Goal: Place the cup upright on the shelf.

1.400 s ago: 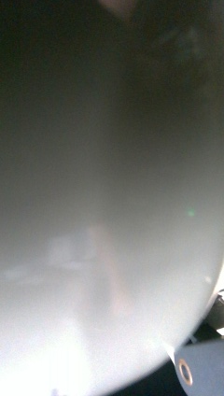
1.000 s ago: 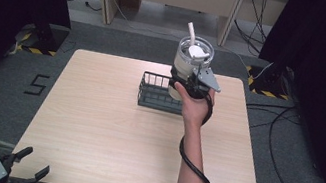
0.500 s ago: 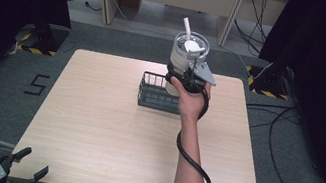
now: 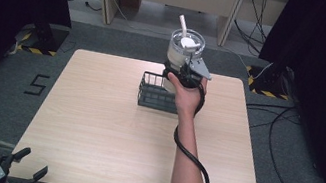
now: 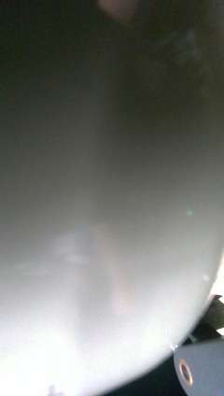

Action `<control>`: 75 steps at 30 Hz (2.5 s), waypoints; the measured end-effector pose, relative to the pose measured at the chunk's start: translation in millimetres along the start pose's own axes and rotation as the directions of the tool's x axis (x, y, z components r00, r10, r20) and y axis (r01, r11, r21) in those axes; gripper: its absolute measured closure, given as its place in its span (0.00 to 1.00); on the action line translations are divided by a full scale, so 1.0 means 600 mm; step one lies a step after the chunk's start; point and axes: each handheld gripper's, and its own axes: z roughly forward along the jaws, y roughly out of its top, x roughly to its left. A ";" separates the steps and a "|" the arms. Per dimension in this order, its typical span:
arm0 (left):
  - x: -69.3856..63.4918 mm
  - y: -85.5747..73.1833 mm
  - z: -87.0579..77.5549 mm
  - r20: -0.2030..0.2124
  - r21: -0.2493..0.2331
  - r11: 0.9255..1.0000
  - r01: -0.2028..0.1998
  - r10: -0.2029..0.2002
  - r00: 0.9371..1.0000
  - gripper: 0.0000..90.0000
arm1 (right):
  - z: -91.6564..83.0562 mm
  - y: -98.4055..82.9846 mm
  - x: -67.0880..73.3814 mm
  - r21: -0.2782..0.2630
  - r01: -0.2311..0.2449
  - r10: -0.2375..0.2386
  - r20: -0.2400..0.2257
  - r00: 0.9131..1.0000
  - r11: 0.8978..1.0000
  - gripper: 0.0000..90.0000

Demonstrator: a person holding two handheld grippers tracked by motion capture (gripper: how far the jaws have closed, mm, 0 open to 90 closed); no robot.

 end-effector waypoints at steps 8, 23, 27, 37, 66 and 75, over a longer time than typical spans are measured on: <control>0.000 0.000 0.000 -0.001 -0.002 1.000 0.002 -0.002 1.000 0.18 | 0.019 -0.008 0.004 0.012 0.003 -0.003 0.002 1.000 1.000 0.11; 0.000 -0.001 0.000 0.001 0.002 1.000 0.001 -0.001 1.000 0.18 | 0.044 -0.041 0.005 0.050 -0.005 0.004 0.012 1.000 0.999 0.11; 0.001 -0.001 0.000 0.001 0.002 1.000 0.002 -0.002 1.000 0.18 | 0.049 -0.049 0.002 0.059 -0.009 0.008 0.018 1.000 0.998 0.11; 0.000 -0.001 0.001 0.001 0.000 1.000 0.003 -0.003 1.000 0.18 | 0.062 -0.070 -0.005 0.097 -0.007 0.003 0.043 0.999 0.995 0.11; -0.002 0.000 0.000 0.007 0.003 1.000 -0.013 0.013 1.000 0.18 | 0.061 -0.114 -0.011 0.108 -0.005 0.000 0.040 0.999 0.994 0.08; -0.002 0.000 0.001 0.004 0.005 1.000 -0.015 0.015 1.000 0.18 | 0.057 -0.122 -0.008 0.099 -0.023 0.018 0.052 0.998 0.995 0.03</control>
